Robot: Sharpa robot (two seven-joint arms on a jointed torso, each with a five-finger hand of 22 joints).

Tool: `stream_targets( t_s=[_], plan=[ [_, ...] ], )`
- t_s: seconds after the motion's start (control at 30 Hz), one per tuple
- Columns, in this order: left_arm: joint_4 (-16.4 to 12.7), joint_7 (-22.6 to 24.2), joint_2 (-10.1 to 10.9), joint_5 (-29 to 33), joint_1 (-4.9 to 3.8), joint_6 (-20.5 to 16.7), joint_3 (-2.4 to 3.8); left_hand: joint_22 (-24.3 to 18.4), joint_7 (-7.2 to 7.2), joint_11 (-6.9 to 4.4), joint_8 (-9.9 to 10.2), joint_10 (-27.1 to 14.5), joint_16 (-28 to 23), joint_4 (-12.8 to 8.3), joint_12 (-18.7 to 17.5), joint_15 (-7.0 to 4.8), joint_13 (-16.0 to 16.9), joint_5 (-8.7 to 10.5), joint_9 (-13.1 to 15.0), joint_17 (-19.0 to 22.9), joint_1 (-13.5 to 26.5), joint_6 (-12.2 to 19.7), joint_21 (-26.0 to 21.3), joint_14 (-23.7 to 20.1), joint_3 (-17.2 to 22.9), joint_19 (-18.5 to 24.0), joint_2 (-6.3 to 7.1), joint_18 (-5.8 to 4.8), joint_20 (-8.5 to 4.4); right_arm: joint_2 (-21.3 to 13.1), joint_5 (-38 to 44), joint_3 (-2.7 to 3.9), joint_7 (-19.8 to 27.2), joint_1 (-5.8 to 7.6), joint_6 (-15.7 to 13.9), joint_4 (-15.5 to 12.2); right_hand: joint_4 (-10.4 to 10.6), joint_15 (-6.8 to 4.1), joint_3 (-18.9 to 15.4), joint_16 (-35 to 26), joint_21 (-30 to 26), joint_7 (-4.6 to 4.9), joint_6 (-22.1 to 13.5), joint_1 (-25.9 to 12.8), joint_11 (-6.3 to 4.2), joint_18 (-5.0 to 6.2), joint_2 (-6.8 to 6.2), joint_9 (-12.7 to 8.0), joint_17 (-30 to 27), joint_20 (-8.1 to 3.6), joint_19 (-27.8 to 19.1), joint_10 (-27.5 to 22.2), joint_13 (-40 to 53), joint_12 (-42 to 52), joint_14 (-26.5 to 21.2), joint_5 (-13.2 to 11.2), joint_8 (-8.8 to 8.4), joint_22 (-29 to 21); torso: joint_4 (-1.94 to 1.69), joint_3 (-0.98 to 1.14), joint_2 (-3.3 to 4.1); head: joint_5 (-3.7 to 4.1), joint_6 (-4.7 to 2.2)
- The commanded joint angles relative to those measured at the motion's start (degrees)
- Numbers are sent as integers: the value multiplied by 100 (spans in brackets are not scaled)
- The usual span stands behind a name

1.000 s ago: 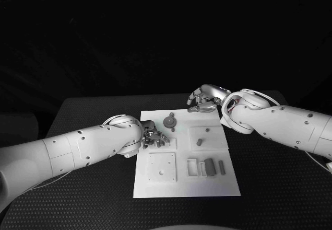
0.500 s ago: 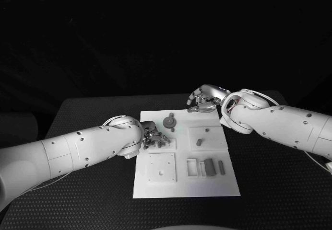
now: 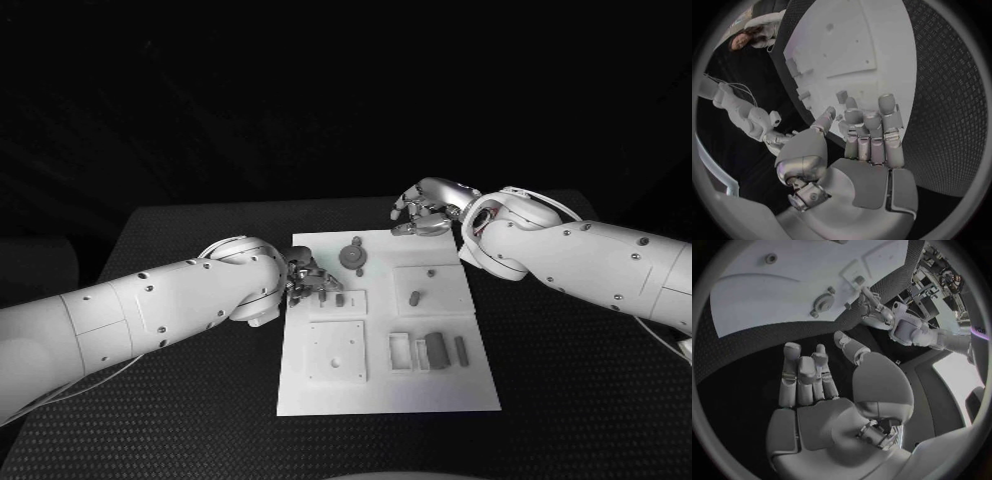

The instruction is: Assemble the parts on the task board

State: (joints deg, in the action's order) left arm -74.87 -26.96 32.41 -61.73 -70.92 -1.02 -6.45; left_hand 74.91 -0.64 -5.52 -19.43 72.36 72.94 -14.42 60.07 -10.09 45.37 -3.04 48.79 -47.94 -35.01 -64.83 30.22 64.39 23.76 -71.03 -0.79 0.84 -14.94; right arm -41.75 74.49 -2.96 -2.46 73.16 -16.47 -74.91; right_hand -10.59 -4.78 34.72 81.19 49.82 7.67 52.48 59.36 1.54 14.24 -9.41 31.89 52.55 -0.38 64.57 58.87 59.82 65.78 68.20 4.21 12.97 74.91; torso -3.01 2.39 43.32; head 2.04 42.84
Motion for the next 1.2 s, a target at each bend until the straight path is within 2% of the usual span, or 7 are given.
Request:
stream_targets(
  t_s=[0.03,0.27,0.4,0.47,0.63,0.93,1.2],
  plan=[
    [-106,158,86,123,-24,-63,108,99,-41,23,55,-95,-46,-82,-36,-4,-33,9,6,33,-38,48,-74,-89,-5,39,-64,54,-16,-16,4,2,51,-4,52,14,18,35,-5,-39,-30,50,-34,-36,19,76,-9,-11,6,-29,31,-35,-7,-14,-6,30,-42,101,-4,-2,0,13,-28],
    [65,152,246,430,-392,-130,165,49,-154,130,228,-208,-161,-166,-144,40,-100,7,-29,118,-106,327,-213,-187,-20,128,-29,18,15,-11,-6,2,52,-4,36,42,18,36,-6,-39,-31,52,-40,-37,20,76,-12,-13,6,-29,31,-35,-7,-13,-6,30,-45,101,2,3,1,-8,-59],
    [356,85,292,411,-618,-15,168,1,-228,203,316,-311,-254,-165,-241,105,-161,7,-34,188,-129,484,-341,-272,-29,215,16,-12,53,-8,-13,2,53,-3,35,68,19,36,-7,-39,-31,53,-44,-38,21,76,-13,-14,7,-29,31,-35,-8,-13,-6,30,-46,101,2,4,3,-7,-86],
    [527,59,266,379,-667,49,167,-16,-256,231,350,-342,-287,-162,-275,128,-184,7,-36,214,-133,550,-385,-298,-31,240,28,-20,68,-1,-13,2,53,-3,33,88,19,36,-7,-39,-31,53,-45,-38,21,76,-13,-14,7,-29,31,-35,-8,-13,-6,30,-47,101,-2,-1,4,-6,-92],
    [938,111,130,-120,-679,73,164,-27,-274,249,362,-362,-311,-211,-303,153,-211,5,-18,248,-275,584,-438,-319,-4,254,36,-21,87,22,-13,2,56,-3,33,109,20,37,-7,-39,-32,54,-48,-38,22,76,-14,-15,7,-29,32,-35,-8,-12,-6,30,-49,102,-1,1,10,-33,-114],
    [1458,146,-165,-321,-624,196,151,-52,-324,300,403,-450,-375,-146,-380,216,-273,-7,0,317,-521,663,-553,-404,37,319,143,-41,146,45,-13,2,61,-3,31,115,23,38,-6,-39,-32,55,-53,-39,23,76,-12,-17,7,-29,32,-36,-9,-11,-6,30,-51,102,-2,-15,11,-51,-119],
    [1755,164,-377,-288,-517,836,151,-64,-350,325,455,-496,-390,-63,-410,240,-301,-1,-11,349,-427,730,-616,-440,-4,339,221,-37,167,71,-13,2,65,-5,27,137,26,41,-7,-39,-33,59,-66,-41,26,76,-14,-20,8,-29,34,-36,-10,-10,-5,30,-58,102,6,-13,6,-63,-118]
  ],
)
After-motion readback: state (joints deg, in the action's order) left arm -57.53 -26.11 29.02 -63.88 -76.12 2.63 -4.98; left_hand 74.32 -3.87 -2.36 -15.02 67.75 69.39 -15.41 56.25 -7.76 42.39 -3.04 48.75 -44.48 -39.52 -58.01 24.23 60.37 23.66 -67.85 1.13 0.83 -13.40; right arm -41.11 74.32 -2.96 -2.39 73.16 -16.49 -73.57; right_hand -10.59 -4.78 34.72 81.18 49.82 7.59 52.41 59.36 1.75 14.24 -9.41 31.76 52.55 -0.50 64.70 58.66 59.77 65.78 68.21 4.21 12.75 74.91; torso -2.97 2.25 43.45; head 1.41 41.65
